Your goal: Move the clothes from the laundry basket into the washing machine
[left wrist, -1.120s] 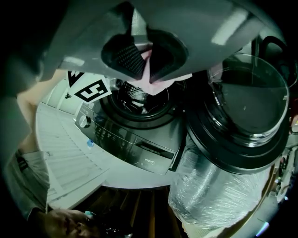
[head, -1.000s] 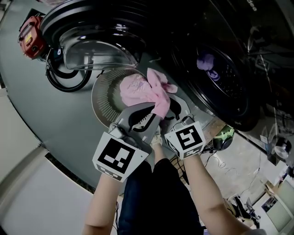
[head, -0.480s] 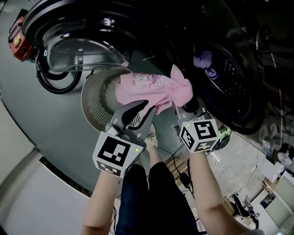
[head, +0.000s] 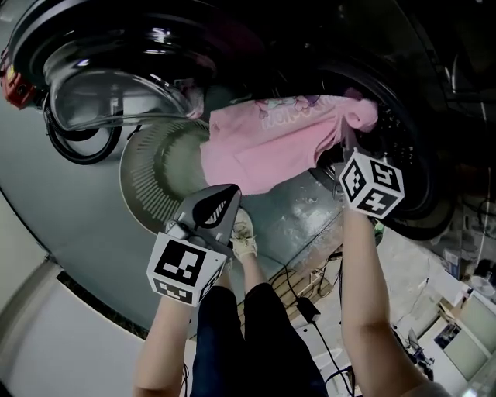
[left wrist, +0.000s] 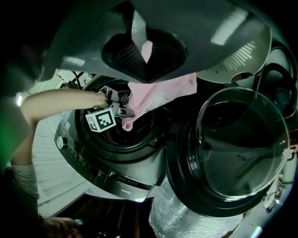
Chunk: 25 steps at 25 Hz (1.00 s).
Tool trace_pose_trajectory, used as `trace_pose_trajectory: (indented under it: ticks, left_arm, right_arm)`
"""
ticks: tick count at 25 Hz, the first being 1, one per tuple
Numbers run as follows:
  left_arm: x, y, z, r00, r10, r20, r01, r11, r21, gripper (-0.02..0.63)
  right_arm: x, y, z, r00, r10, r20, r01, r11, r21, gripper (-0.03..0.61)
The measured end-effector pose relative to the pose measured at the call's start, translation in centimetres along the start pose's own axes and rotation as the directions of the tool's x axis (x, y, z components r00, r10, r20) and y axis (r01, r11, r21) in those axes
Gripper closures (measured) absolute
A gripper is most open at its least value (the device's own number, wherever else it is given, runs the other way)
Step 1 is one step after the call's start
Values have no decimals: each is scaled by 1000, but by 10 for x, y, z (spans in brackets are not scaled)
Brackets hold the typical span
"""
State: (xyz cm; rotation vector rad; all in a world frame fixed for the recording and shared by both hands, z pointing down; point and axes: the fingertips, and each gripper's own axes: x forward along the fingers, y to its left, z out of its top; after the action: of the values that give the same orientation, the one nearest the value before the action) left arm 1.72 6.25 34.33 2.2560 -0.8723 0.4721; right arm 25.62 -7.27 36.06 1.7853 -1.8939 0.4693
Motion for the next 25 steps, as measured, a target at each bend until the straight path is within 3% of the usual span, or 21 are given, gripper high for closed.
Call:
trace_pose_trajectory:
  ticks: [5, 10, 13, 16, 18, 22, 24, 25]
  left_arm:
    - [10, 0, -8, 1000, -6, 2, 6, 1000, -18, 611]
    - [20, 0, -13, 1000, -19, 13, 19, 1000, -22, 611]
    - [24, 1, -14, 1000, -21, 21, 21, 999, -33, 611]
    - [25, 0, -16, 999, -24, 23, 25, 999, -40, 611]
    - [24, 0, -17, 999, -22, 23, 23, 999, -44, 611]
    - [21, 5, -16, 1000, -8, 22, 9, 998, -56, 611]
    - [19, 7, -16, 1000, 0, 22, 2, 998, -61, 611]
    - [18, 8, -15, 1000, 3, 23, -1, 998, -63, 611]
  right_arm:
    - [27, -47, 4, 983, -184, 15, 183, 981, 58, 443]
    - [60, -62, -29, 972, -219, -85, 231, 958, 171, 423]
    - [75, -66, -49, 968, -196, -156, 229, 945, 233, 368]
    - [80, -64, -58, 967, -155, -203, 206, 944, 259, 199]
    - [68, -60, -55, 973, -134, -189, 186, 937, 295, 133]
    - [29, -19, -61, 988, -32, -151, 81, 942, 326, 140]
    - [11, 15, -79, 986, 51, -159, 15, 921, 390, 124]
    - [3, 33, -91, 983, 94, -158, -14, 895, 446, 114]
